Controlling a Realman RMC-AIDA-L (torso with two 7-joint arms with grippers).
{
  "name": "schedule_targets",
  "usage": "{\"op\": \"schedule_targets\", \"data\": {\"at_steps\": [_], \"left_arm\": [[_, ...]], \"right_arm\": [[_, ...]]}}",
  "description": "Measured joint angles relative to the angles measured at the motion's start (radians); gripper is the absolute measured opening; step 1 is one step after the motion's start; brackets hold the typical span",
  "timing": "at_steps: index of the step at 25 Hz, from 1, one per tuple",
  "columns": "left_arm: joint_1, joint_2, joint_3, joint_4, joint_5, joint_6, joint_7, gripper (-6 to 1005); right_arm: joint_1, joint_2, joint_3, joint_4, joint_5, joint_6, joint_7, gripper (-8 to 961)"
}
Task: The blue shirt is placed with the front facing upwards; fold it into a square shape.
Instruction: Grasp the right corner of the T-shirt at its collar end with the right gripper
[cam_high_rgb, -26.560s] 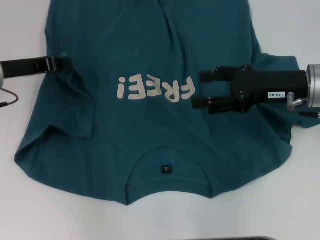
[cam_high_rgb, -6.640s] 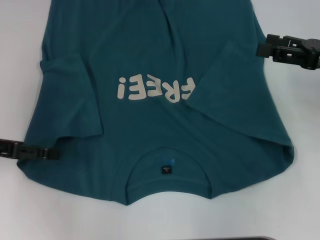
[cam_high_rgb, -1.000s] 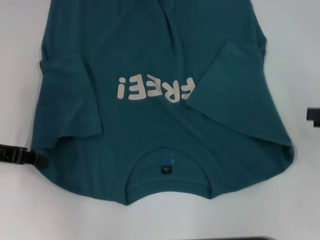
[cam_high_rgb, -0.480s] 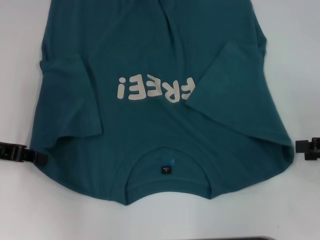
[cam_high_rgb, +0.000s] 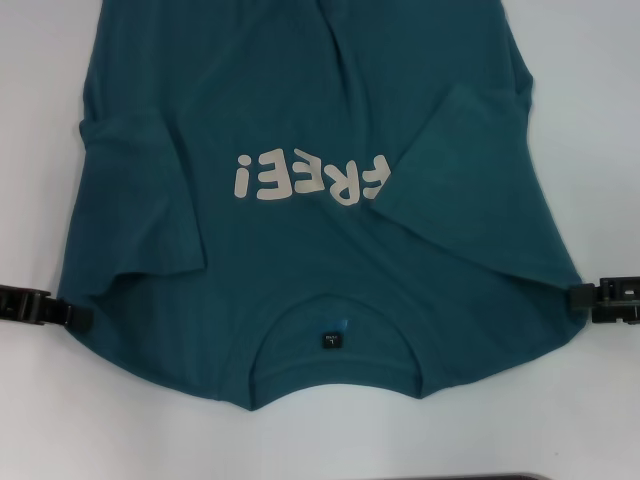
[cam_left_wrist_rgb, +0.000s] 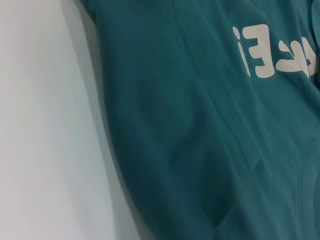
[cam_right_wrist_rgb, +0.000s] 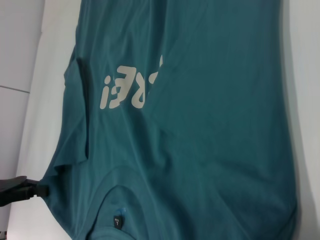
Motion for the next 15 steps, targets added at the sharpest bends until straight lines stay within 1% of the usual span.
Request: {"op": "schedule_targets", "data": {"at_steps": [4, 14, 15], "left_arm": [[0.001, 0.001, 0.0, -0.001, 0.0, 0.002, 0.001, 39], [-0.001, 0.001, 0.0, -0.003, 0.004, 0.003, 0.001, 40], [-0.001, 0.001, 0.0, -0.003, 0.004, 0.003, 0.001, 40]], "right_arm": [[0.01, 0.006, -0.007, 0.0, -0.004, 0.009, 0.0, 938], [0.029, 0.008, -0.035, 0.0, -0.024, 0.041, 0.03, 934], [0.033, 0.008, -0.039, 0.0, -0.034, 0.045, 0.037, 869]]}}
